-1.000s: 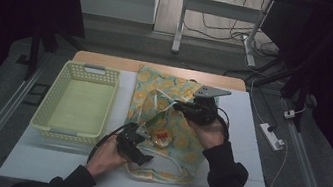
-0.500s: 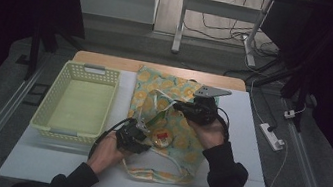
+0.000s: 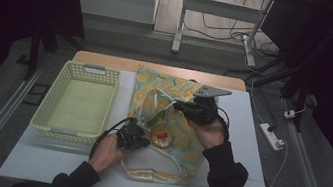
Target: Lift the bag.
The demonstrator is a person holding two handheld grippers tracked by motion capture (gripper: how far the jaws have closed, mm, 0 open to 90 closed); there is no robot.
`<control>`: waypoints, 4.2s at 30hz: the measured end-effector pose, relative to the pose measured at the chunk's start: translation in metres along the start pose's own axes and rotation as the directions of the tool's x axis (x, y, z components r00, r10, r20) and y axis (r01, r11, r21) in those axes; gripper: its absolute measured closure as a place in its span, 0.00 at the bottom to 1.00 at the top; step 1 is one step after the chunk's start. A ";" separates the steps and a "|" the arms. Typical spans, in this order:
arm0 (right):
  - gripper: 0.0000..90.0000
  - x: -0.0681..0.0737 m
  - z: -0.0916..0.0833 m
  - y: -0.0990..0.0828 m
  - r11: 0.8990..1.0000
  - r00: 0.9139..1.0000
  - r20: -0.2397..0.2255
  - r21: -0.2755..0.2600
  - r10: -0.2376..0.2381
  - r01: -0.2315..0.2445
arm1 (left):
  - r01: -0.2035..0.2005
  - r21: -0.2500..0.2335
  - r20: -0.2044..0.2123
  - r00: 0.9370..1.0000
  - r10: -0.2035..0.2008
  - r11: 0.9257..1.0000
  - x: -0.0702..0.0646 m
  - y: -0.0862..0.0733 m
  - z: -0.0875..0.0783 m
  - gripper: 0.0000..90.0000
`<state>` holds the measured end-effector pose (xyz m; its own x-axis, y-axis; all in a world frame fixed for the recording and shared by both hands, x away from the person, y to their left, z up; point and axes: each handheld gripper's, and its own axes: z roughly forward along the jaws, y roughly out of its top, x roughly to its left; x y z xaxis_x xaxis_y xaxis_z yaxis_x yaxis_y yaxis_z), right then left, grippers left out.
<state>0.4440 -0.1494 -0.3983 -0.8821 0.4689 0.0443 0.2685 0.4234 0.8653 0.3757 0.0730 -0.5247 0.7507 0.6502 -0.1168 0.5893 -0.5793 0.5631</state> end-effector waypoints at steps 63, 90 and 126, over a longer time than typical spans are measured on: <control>1.00 0.008 -0.016 0.022 1.000 0.999 -0.047 -0.014 -0.012 0.011 | 0.058 -0.311 0.167 0.986 -0.005 0.949 0.018 0.068 -0.145 1.00; 1.00 0.007 -0.053 0.087 0.995 0.997 0.007 -0.058 -0.078 0.078 | 0.043 -0.405 0.136 0.991 0.014 0.913 0.032 0.121 -0.216 1.00; 1.00 0.000 -0.078 0.132 0.987 0.993 0.083 -0.125 -0.088 0.098 | 0.050 -0.458 0.069 0.997 -0.021 0.888 0.047 0.149 -0.238 1.00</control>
<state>0.4491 -0.1537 -0.2456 -0.8671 0.4926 -0.0733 0.1305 0.3668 0.9211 0.4279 0.1346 -0.2515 0.7569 0.6269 -0.1847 0.4244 -0.2566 0.8683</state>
